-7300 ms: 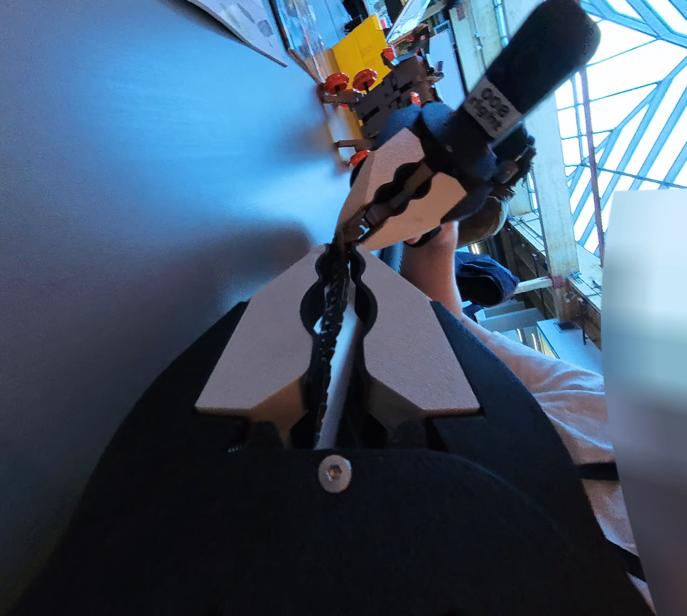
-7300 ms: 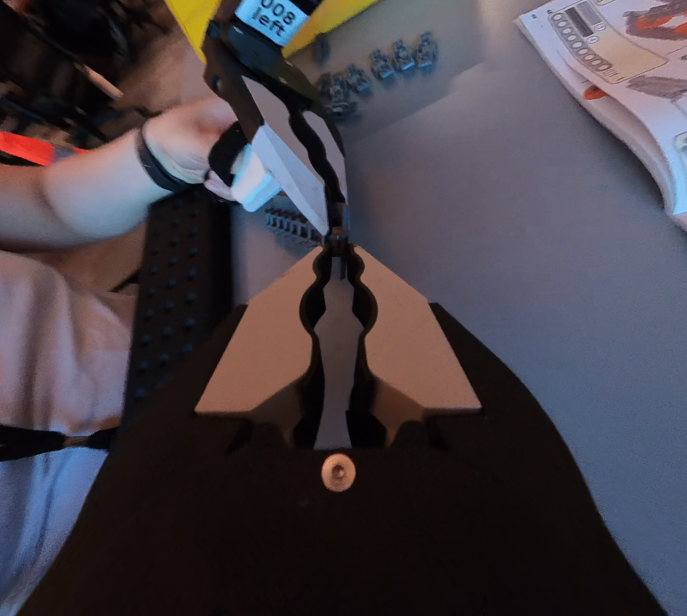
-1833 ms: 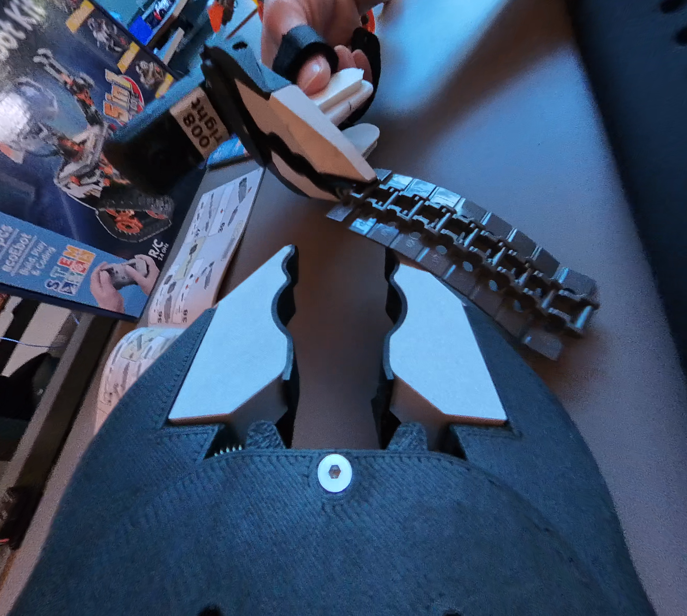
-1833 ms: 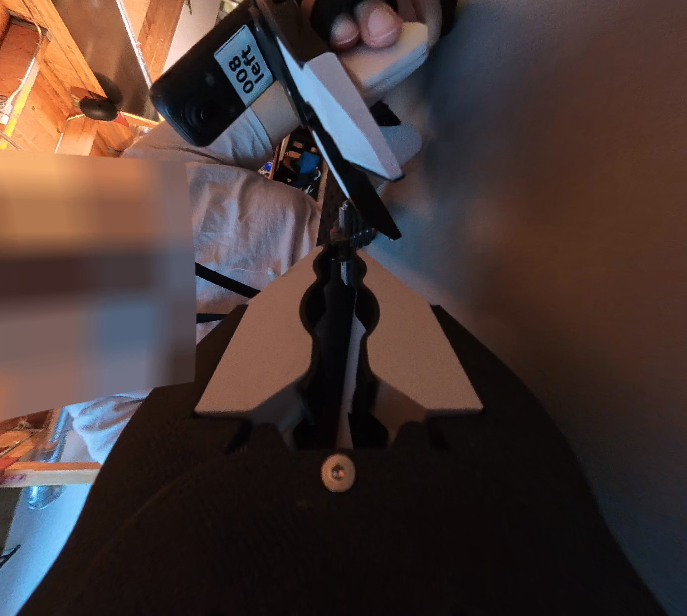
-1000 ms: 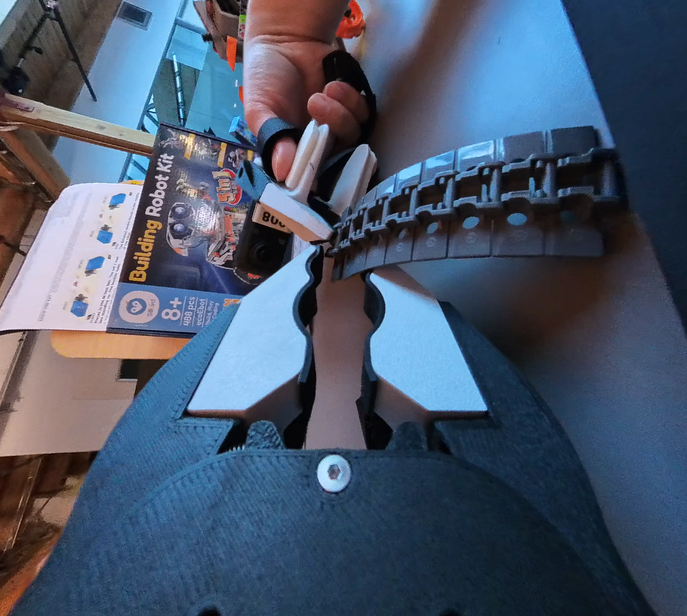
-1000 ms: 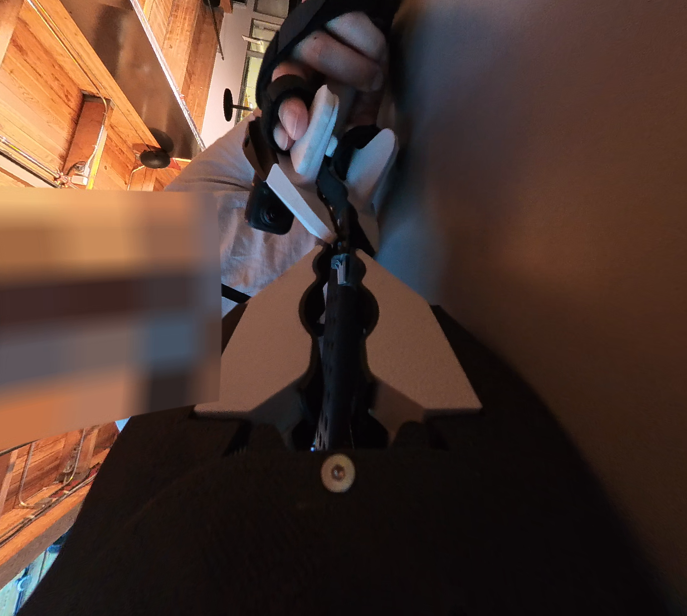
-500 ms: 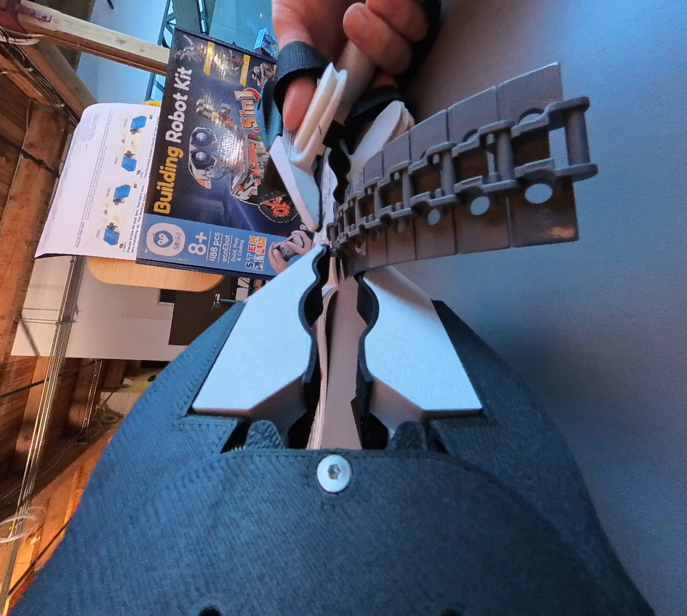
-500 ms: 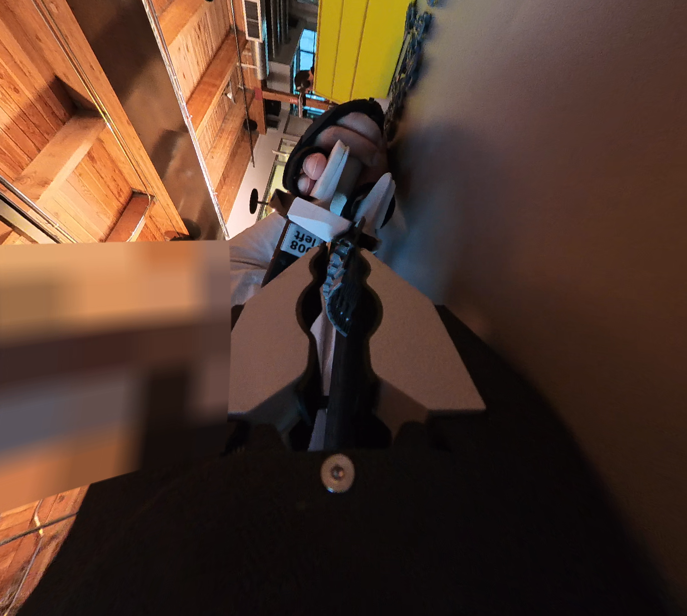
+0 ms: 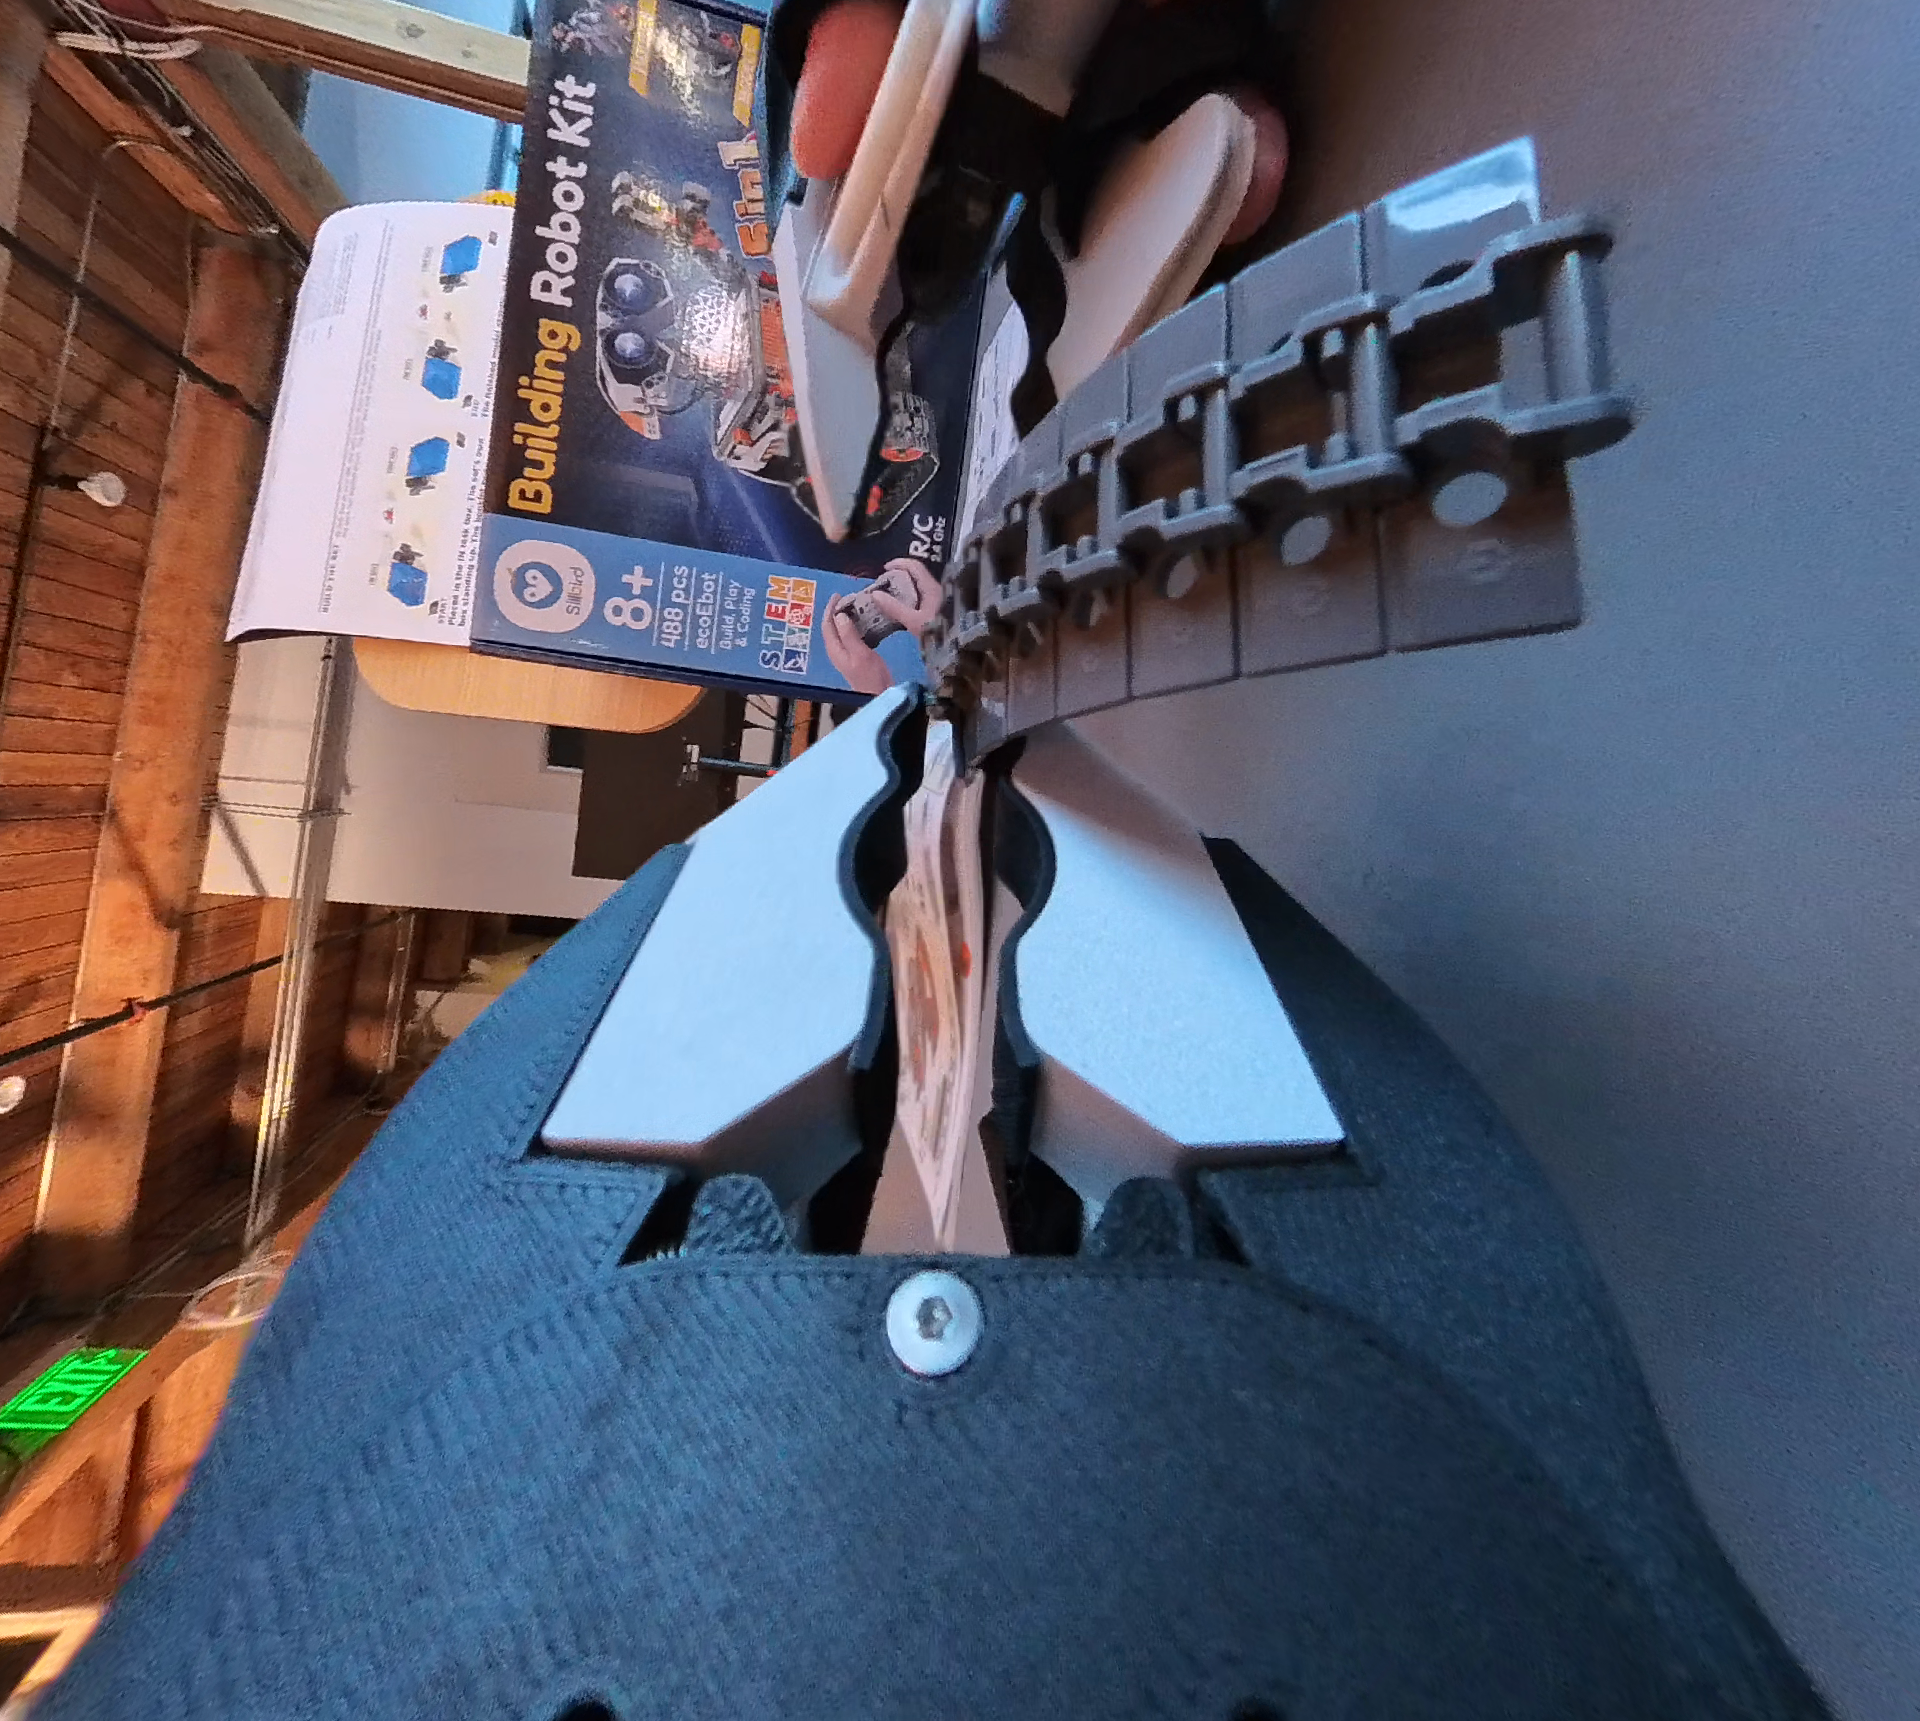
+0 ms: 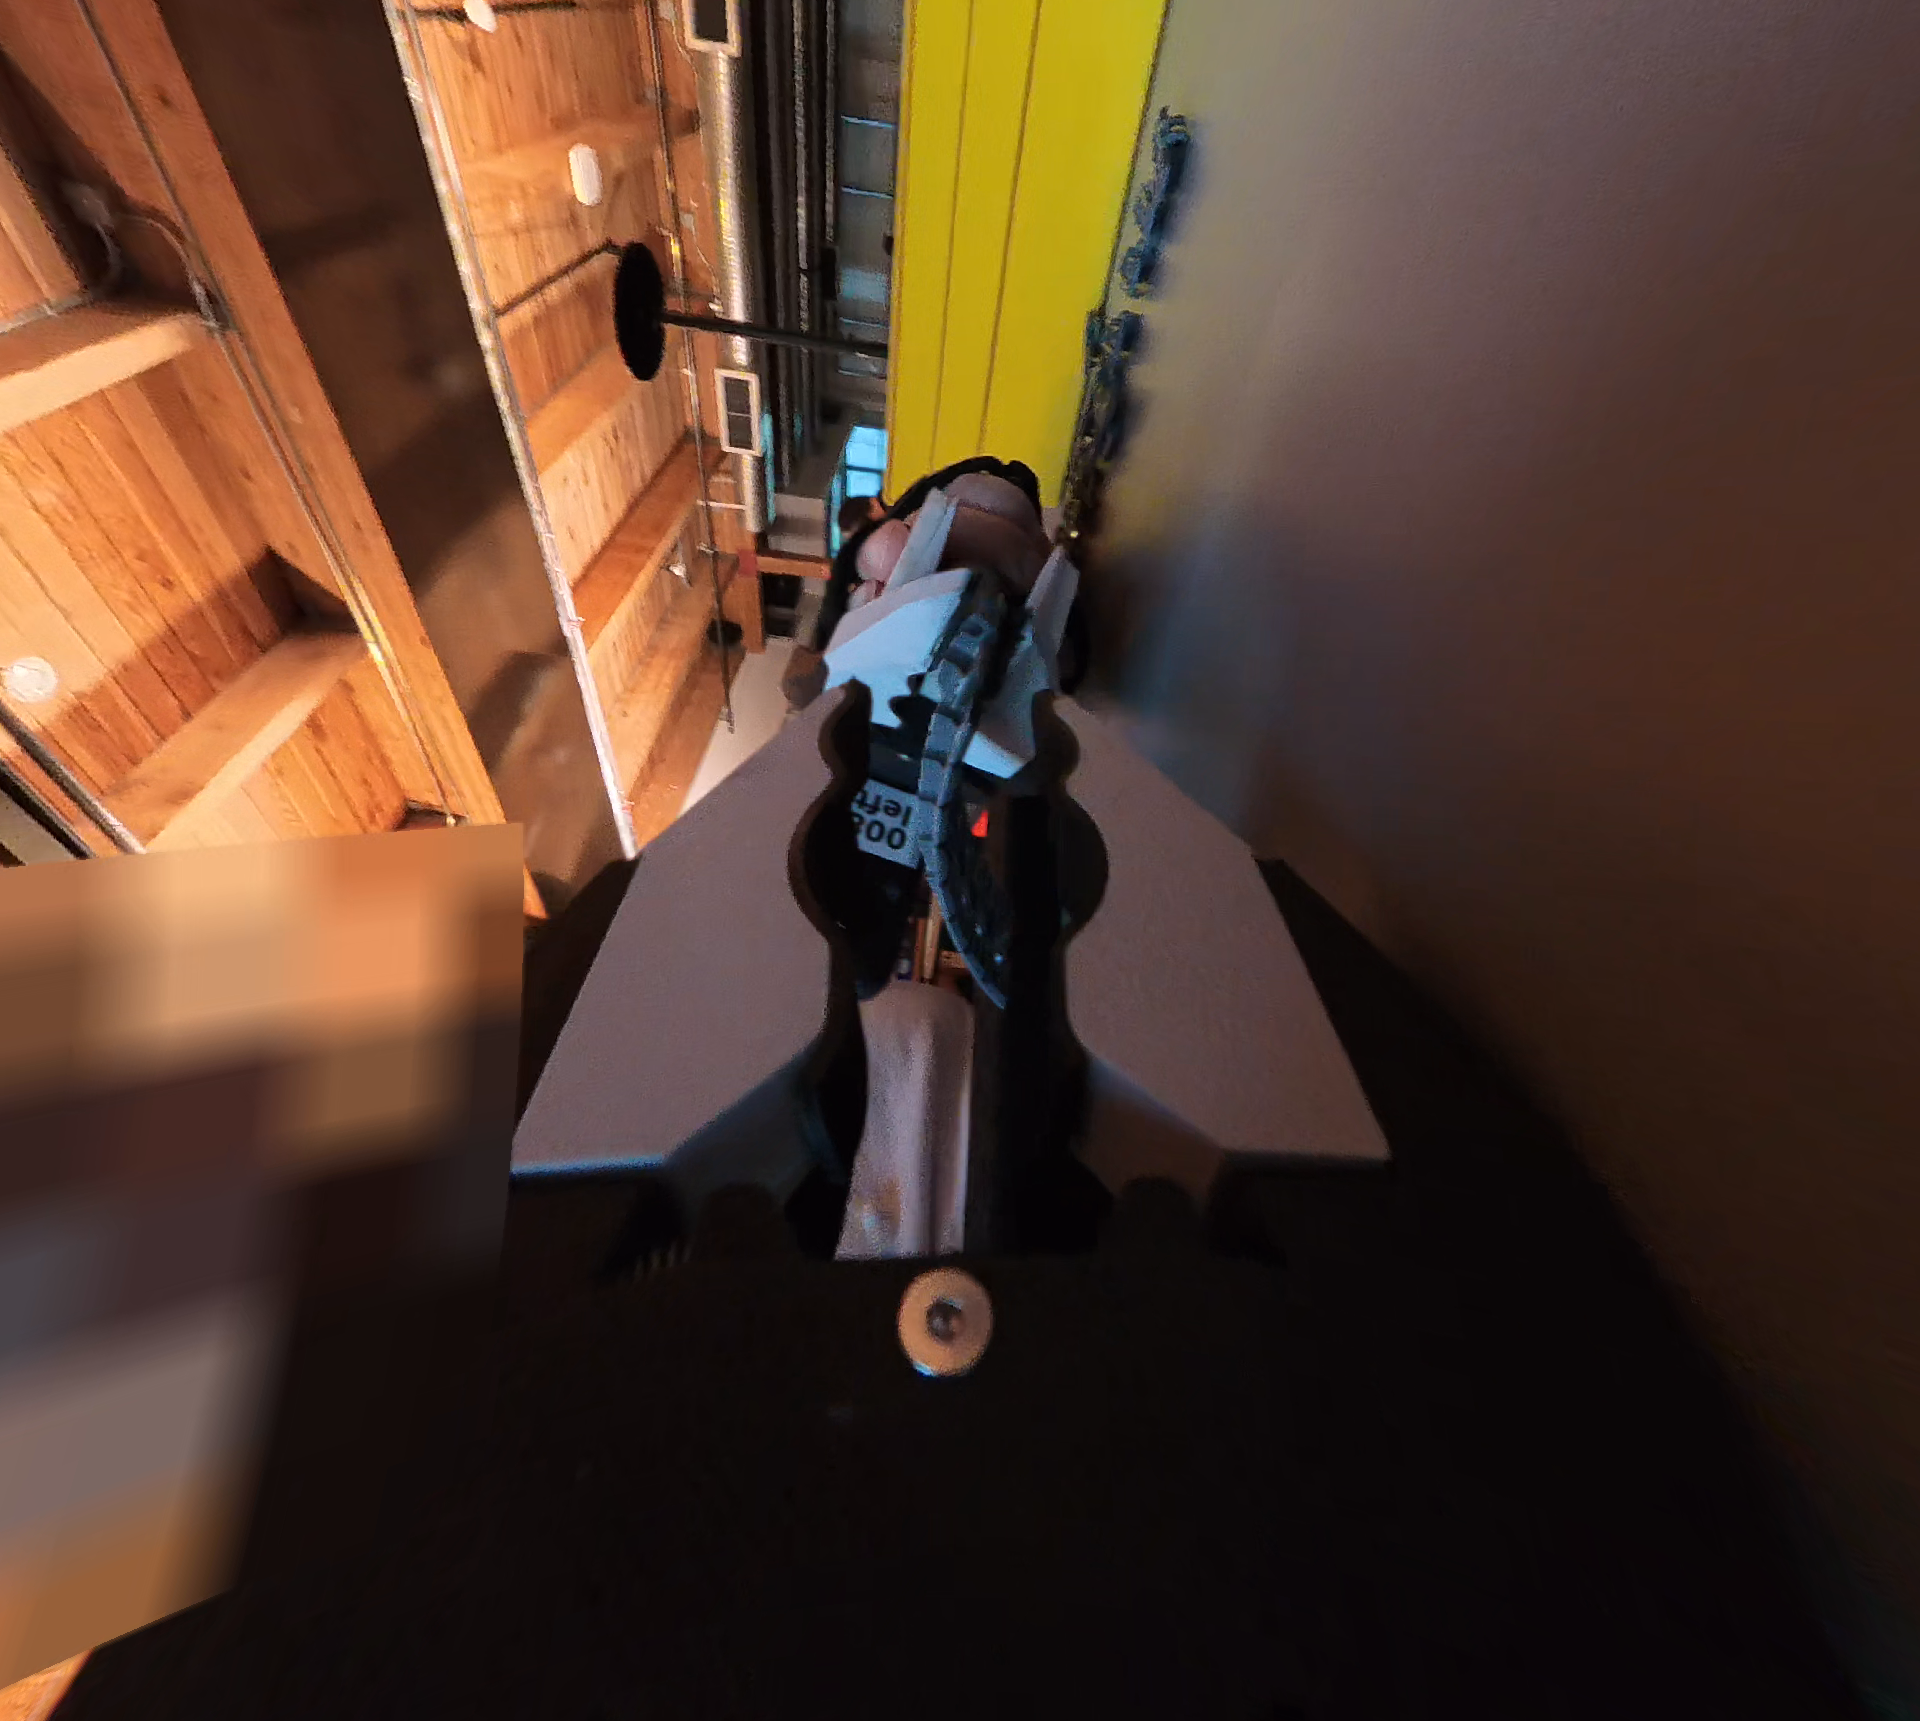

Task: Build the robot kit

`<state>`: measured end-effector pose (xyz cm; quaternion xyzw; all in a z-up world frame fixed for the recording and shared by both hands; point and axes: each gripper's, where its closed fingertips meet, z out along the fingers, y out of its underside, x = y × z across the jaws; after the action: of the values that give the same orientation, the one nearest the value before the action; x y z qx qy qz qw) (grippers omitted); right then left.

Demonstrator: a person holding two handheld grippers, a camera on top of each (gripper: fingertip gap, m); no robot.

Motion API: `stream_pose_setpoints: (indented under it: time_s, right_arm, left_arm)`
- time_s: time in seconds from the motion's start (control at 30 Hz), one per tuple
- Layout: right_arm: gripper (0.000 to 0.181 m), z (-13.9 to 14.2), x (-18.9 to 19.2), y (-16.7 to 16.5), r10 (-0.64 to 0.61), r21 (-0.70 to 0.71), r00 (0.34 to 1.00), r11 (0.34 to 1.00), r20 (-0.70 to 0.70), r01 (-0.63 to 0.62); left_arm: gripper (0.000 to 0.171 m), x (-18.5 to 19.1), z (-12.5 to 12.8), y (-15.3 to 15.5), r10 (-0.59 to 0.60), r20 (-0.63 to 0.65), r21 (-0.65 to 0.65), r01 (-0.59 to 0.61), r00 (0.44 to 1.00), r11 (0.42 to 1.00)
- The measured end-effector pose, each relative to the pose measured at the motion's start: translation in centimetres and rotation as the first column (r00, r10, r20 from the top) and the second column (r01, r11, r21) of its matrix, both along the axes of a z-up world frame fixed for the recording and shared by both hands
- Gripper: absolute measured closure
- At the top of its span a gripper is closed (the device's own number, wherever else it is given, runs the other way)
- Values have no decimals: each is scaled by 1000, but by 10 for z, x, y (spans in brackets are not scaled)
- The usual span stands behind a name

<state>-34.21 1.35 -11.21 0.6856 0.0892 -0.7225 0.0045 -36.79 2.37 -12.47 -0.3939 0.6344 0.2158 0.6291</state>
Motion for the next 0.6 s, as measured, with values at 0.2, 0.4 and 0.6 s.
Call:
stream_pose_setpoints:
  time_s: [0.2,0.4,0.6]
  right_arm:
    - [168,-1,-15,-2,-43,23,999,999,17,43]
    - [174,-6,-19,-2,-47,24,998,999,41,46]
    - [174,-10,-20,-1,-40,55,996,998,76,36]
  left_arm:
    - [164,-1,-2,3,19,-27,30,-18,999,999]
    - [164,-1,-3,4,23,-52,55,-21,998,998]
    - [163,0,-7,6,34,-80,66,-29,996,997]
